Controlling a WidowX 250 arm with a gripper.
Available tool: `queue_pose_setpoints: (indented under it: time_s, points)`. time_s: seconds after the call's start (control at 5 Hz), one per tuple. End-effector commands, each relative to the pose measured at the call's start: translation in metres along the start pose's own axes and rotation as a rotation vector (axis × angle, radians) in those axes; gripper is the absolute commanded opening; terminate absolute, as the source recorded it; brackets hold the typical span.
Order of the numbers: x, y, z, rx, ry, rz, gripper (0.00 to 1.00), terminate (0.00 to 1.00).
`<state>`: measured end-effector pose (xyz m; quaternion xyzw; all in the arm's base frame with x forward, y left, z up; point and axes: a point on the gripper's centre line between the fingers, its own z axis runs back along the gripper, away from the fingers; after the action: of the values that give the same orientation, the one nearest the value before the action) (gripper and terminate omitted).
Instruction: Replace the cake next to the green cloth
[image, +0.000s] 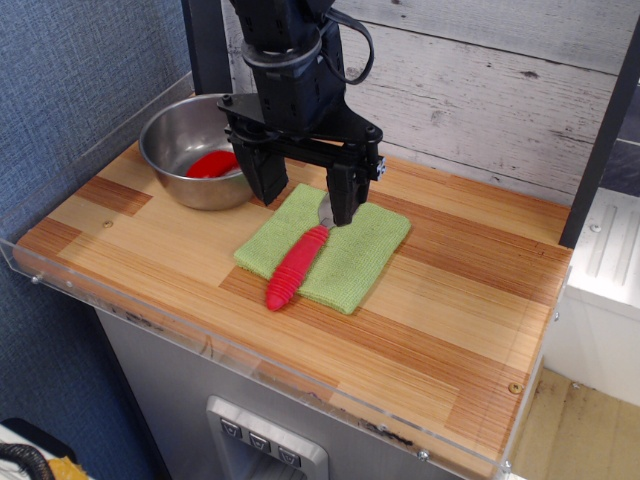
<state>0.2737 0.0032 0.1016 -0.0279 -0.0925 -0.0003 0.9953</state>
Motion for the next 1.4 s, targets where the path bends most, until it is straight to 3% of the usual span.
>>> queue_pose_setpoints:
  time_s: [0.0,0.2,0.6,1.0,1.2]
  points:
    - [0.0,0.0,0.0,0.0,0.0,0.0,1.0,0.0]
    - [0.017,0.028,-0.002,-0.014,-0.016,-0.013,1.0,0.0]
    - [0.046,0.083,0.018,-0.014,-0.07,0.068,1.0,0.0]
    - [0.072,0.132,-0.001,0.027,-0.02,0.134,1.0,0.0]
    - [0.073,0.143,-0.014,0.009,-0.006,0.157,1.0,0.0]
